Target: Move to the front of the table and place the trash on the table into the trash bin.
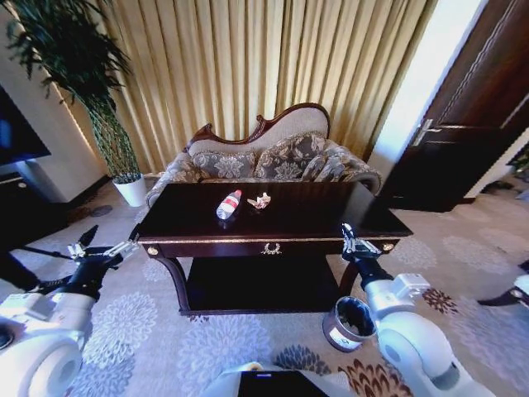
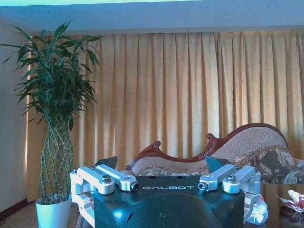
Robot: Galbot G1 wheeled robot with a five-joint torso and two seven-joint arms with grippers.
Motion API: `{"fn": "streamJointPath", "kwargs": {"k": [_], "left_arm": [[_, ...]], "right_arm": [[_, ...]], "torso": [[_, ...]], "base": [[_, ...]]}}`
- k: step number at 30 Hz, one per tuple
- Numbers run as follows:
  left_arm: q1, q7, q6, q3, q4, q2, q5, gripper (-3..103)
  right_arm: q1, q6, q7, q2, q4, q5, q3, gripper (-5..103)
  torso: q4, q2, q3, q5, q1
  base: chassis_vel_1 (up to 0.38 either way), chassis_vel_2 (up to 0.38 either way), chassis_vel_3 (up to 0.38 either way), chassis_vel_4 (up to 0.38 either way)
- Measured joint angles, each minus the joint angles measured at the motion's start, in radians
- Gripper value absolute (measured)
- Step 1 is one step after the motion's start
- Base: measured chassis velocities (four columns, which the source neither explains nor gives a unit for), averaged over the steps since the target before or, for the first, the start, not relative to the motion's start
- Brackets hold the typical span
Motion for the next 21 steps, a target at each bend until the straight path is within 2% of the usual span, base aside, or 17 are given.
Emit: {"fn": "streamJointPath", "kwargs": {"k": [10,14,15,19,20,21], "left_arm": [[-0.004,0.006,0.0,0.008,0.003,-0.01,0.003,100],[-0.008,0.009,0.001,0.024,0.009,-0.031,0.016,100],[-0.008,0.009,0.001,0.024,0.009,-0.031,0.016,100],[-0.003,0.01,0.006,0.018,0.007,-0.031,0.017,100],[-0.003,0.01,0.006,0.018,0.007,-0.031,0.017,100],[-0.002,0.01,0.006,0.014,0.003,-0.028,0.015,100]], "right_arm": [[-0.038,-0.002,-0.03,0.014,-0.227,-0.014,0.018,1],[-0.013,0.003,-0.066,0.012,-0.414,-0.06,-0.008,1],[-0.013,0.003,-0.066,0.012,-0.414,-0.06,-0.008,1],[0.138,0.006,-0.113,0.01,-0.742,-0.075,-0.056,1],[0.138,0.006,-0.113,0.01,-0.742,-0.075,-0.056,1],[0.183,0.012,-0.123,0.012,-0.822,-0.086,-0.07,1]], "torso": [[-0.0003,-0.001,0.001,0.0005,0.001],[-0.0002,0.0,0.0,0.0,0.0],[-0.0002,0.0,0.0,0.0,0.0],[0.0,0.0,0.0,0.0004,0.001],[0.0,0.0,0.0,0.0004,0.001],[0.0002,-0.001,0.0,0.0007,0.001]], "base": [[0.0,0.0,0.0,0.0],[0.0,0.0,0.0,0.0],[0.0,0.0,0.0,0.0],[0.0,0.0,0.0,0.0],[0.0,0.0,0.0,0.0],[0.0,0.0,0.0,0.0]]}}
